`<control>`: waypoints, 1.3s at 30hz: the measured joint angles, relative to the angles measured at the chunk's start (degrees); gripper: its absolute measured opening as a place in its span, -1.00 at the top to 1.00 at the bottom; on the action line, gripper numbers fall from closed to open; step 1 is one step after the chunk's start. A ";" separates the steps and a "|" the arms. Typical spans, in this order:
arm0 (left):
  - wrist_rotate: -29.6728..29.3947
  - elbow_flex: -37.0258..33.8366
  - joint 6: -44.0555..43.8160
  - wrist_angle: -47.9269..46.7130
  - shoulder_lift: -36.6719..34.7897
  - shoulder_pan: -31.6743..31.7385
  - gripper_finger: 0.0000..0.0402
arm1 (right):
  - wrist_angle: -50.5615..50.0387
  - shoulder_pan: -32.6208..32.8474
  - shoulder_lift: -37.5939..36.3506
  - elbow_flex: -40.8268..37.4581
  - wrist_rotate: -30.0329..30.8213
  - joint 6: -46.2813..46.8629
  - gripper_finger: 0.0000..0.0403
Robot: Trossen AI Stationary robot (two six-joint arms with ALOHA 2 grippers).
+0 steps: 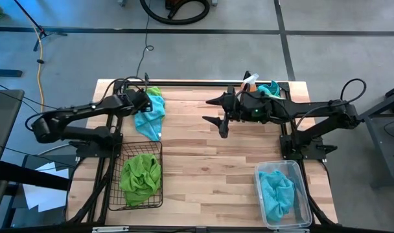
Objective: Sort microfiber towel by color & place in baskets
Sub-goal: Put the blue microfiber cloth into the transparent bin
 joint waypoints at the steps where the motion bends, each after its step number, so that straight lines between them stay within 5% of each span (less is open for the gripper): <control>1: -0.02 0.00 -0.30 0.13 0.96 0.65 -0.06 | -0.42 0.00 0.00 0.00 -0.01 0.01 -0.42; 20: 6.80 0.00 -1.82 5.22 10.30 5.67 -0.02 | -4.44 0.00 0.00 0.00 -0.01 2.63 -0.42; 24: 7.03 0.00 -0.60 5.60 9.84 5.63 0.26 | -4.89 0.00 0.00 0.00 -0.01 3.46 -0.42; 29: 7.02 0.00 3.09 6.51 6.84 5.56 0.91 | -5.26 0.02 0.00 0.00 -0.01 3.92 -0.42; 39: 5.31 0.92 7.57 5.66 -9.06 5.56 0.99 | -5.26 0.02 0.00 0.00 -0.01 3.92 -0.42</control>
